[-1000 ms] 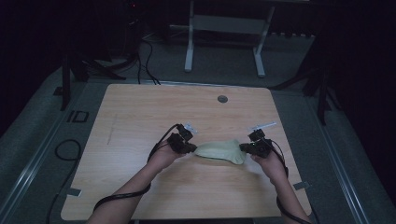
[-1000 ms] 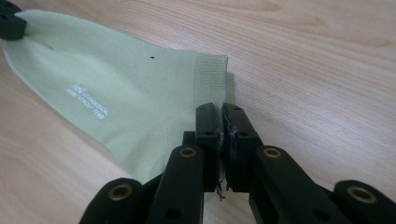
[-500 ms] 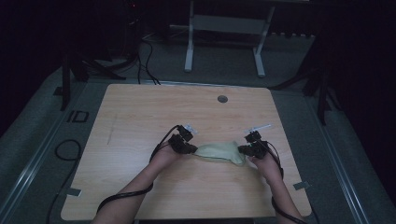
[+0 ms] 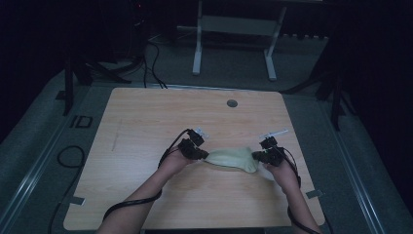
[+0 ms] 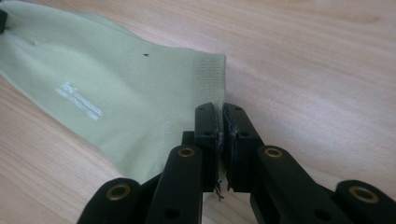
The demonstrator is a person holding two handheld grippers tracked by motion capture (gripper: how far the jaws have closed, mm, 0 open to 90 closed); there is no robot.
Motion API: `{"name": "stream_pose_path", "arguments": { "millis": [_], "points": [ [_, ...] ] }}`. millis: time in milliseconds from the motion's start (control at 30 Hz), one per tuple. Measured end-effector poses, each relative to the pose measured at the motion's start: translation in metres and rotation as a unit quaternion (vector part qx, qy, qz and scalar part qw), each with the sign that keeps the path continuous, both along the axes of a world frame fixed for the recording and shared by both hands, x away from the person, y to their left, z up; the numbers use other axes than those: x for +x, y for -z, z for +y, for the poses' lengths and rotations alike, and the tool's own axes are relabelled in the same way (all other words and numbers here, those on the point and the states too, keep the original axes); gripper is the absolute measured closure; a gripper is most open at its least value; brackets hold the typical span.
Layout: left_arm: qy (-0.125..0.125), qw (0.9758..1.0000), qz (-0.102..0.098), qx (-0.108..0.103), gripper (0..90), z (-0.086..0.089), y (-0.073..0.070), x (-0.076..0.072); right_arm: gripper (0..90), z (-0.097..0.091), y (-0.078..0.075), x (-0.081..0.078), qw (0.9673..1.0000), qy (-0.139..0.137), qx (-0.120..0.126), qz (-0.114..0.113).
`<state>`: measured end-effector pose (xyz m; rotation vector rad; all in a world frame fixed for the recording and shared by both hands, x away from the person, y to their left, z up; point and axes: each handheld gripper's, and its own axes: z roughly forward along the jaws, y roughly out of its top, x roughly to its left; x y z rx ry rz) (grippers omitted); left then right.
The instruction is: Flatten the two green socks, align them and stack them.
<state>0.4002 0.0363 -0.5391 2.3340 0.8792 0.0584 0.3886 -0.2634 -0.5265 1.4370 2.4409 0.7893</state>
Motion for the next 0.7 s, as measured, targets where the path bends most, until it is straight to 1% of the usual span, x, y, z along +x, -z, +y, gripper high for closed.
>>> {"name": "stream_pose_path", "arguments": {
  "millis": [100, 133, 167, 200, 233, 267, 300, 367, 400, 433, 467, 533, 567, 600, 633, 667, 700],
  "points": [
    [0.002, 0.9999, 0.011, 0.0, 88.1, 0.0, 0.005, 0.002, 84.6, 0.0, 0.007, 0.001, 1.0, 0.002, 0.0, 0.007],
    [0.005, 0.9998, 0.018, -0.001, 87.7, 0.0, 0.006, 0.002, 84.6, 0.0, 0.009, 0.001, 1.0, 0.0, -0.003, 0.008],
    [0.009, 0.9997, 0.024, 0.001, 83.5, -0.001, 0.007, 0.003, 84.0, 0.001, 0.01, 0.001, 1.0, 0.001, -0.004, 0.009],
    [0.009, 0.9997, 0.023, 0.002, 73.2, -0.001, 0.007, 0.003, 81.1, 0.001, 0.011, 0.001, 1.0, 0.001, -0.005, 0.008],
    [0.004, 0.9999, 0.016, 0.003, 64.1, 0.0, 0.006, 0.002, 74.3, 0.0, 0.01, 0.001, 1.0, 0.003, -0.007, 0.006],
    [0.002, 1.0, 0.01, -0.001, 60.5, 0.001, 0.004, 0.002, 69.6, 0.0, 0.008, 0.0, 0.9999, 0.008, -0.012, 0.003],
    [-0.005, 1.0, 0.0, -0.007, 59.6, 0.003, 0.0, 0.001, 66.1, 0.0, 0.006, 0.0, 0.9998, 0.008, -0.016, 0.0],
    [-0.009, 0.9995, -0.026, -0.013, 59.6, 0.004, -0.009, -0.003, 61.7, 0.0, 0.001, -0.003, 0.9999, 0.005, -0.013, -0.005],
    [-0.009, 0.9995, -0.026, -0.013, 59.6, 0.004, -0.009, -0.003, 61.7, 0.0, 0.001, -0.003, 0.9999, 0.005, -0.013, -0.005],
    [-0.015, 0.9983, -0.046, -0.032, 59.8, 0.004, -0.021, -0.007, 60.9, 0.0, -0.004, -0.006, 0.9999, 0.003, -0.007, -0.014],
    [-0.019, 0.9971, -0.061, -0.041, 60.1, 0.002, -0.027, -0.011, 60.7, 0.0, -0.006, -0.007, 0.9998, 0.003, -0.005, -0.017],
    [-0.014, 0.9961, -0.072, -0.049, 67.8, -0.002, -0.033, -0.015, 61.0, 0.001, -0.01, -0.011, 0.9997, 0.0, 0.001, -0.025],
    [-0.01, 0.9956, -0.077, -0.054, 69.7, -0.005, -0.035, -0.017, 61.4, 0.002, -0.011, -0.012, 0.9996, -0.001, 0.005, -0.029],
    [-0.002, 0.9957, -0.075, -0.053, 76.1, -0.011, -0.035, -0.019, 63.4, 0.003, -0.012, -0.014, 0.9995, -0.003, 0.008, -0.031],
    [0.004, 0.9959, -0.077, -0.047, 78.8, -0.015, -0.034, -0.02, 66.6, 0.005, -0.013, -0.015, 0.9994, -0.006, 0.01, -0.033],
    [0.013, 0.9966, -0.076, -0.031, 82.4, -0.021, -0.03, -0.02, 69.9, 0.006, -0.012, -0.016, 0.9994, -0.007, 0.011, -0.032],
    [0.013, 0.9965, -0.08, -0.021, 85.5, -0.024, -0.027, -0.02, 74.6, 0.007, -0.011, -0.017, 0.9994, -0.011, 0.012, -0.031]
  ]
}}
